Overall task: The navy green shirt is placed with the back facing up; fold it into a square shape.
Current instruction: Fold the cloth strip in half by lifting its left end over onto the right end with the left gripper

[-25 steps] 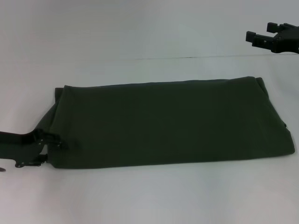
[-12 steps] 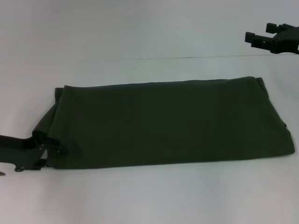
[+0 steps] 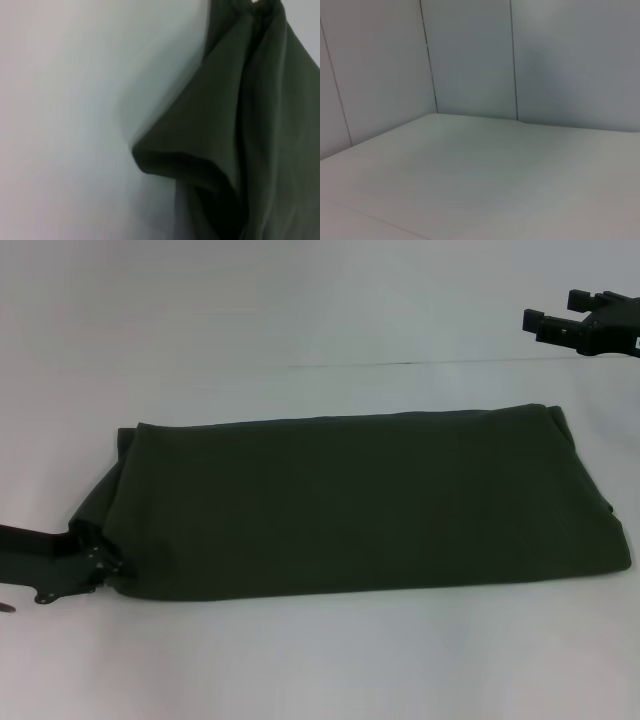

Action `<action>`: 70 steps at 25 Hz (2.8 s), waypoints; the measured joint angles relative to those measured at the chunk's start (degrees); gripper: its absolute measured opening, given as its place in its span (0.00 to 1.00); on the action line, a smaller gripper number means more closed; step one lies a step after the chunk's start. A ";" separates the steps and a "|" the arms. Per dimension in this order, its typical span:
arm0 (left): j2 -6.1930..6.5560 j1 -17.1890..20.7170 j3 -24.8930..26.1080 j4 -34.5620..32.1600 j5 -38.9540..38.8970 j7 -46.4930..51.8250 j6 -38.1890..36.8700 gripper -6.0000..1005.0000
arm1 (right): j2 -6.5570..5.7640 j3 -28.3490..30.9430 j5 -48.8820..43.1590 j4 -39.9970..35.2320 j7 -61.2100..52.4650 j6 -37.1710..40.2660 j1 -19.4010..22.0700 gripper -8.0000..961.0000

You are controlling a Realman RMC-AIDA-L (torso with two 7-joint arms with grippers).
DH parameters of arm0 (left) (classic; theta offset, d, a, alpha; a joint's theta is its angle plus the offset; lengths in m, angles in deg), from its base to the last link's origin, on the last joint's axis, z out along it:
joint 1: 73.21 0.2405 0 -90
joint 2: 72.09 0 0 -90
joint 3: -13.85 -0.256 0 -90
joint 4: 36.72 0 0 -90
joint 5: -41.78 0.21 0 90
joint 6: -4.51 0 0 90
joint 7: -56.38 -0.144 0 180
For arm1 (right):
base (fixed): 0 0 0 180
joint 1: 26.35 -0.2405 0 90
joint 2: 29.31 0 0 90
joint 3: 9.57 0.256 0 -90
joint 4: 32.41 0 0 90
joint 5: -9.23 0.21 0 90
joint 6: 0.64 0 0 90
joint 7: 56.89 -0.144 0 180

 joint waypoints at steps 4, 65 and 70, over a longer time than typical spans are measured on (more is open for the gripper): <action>-0.04 0.14 -0.07 -0.04 -0.02 -0.05 0.24 0.18 | 0.04 0.00 0.03 -0.02 0.04 0.00 0.01 0.90; 1.32 -2.83 -5.89 -24.60 -19.87 -7.88 -20.14 0.05 | 0.31 0.23 -0.03 0.51 1.24 -2.21 0.36 0.89; 0.41 -11.79 -15.27 -16.58 -21.17 -10.09 -13.18 0.05 | 0.27 0.68 -0.06 0.27 -0.39 -3.80 1.64 0.89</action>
